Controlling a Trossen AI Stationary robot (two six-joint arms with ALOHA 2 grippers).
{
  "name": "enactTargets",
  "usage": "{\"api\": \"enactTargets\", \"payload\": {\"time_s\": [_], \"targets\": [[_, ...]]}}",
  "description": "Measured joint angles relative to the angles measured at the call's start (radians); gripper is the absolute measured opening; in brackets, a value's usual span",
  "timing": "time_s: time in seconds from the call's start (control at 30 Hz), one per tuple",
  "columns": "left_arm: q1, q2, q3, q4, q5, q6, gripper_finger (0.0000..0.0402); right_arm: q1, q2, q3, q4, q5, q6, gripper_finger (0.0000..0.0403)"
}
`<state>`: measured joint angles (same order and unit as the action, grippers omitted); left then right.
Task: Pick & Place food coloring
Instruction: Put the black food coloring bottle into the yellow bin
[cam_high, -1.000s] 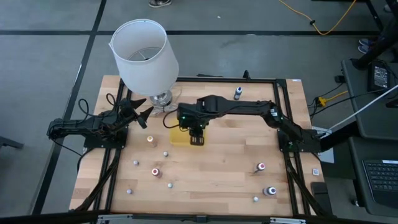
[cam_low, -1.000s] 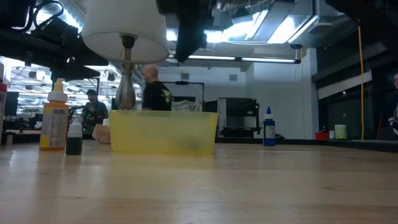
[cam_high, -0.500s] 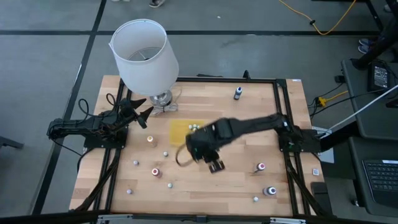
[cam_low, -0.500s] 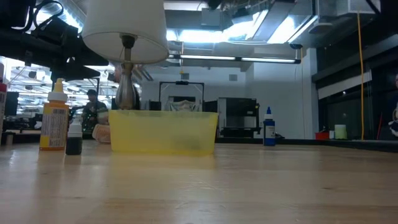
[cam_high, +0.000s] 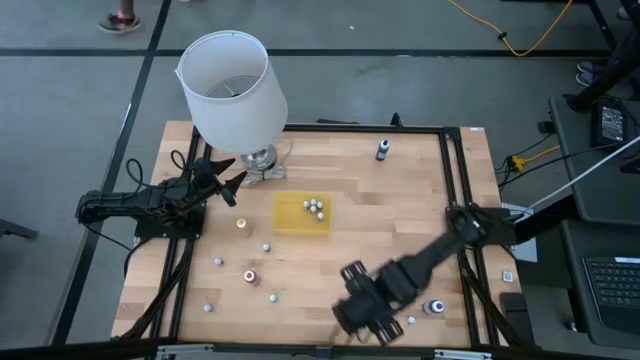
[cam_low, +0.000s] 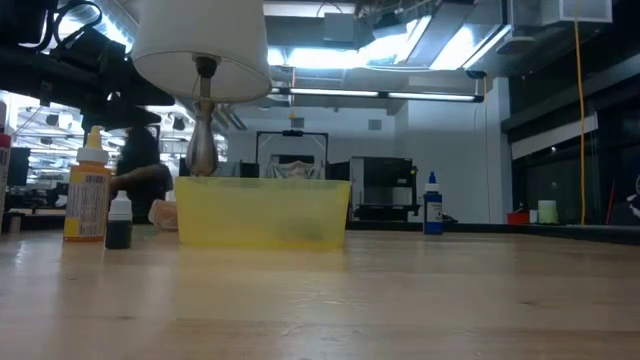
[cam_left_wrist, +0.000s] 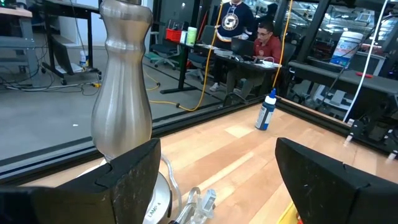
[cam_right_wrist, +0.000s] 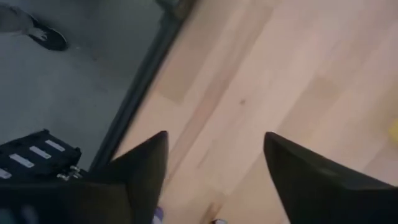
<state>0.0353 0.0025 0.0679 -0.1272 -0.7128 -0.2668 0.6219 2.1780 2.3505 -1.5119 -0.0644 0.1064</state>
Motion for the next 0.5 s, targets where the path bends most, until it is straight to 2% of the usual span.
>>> {"api": "enactTargets", "payload": {"time_s": [0.13, 0.4, 0.5], "targets": [[0.0, 0.0, 0.0, 0.0, 0.0, 0.0, 0.0311, 0.085, 0.0, -0.034, -0.001, 0.06, 0.065, 0.0302], [0.0, 0.0, 0.0, 0.0, 0.0, 0.0, 0.0312, 0.184, -0.001, -0.176, 0.002, 0.057, 0.148, 0.0307], [0.0, 0.0, 0.0, 0.0, 0.0, 0.0, 0.0312, 0.213, -0.016, -0.272, 0.028, 0.055, 0.174, 0.0307]]}}
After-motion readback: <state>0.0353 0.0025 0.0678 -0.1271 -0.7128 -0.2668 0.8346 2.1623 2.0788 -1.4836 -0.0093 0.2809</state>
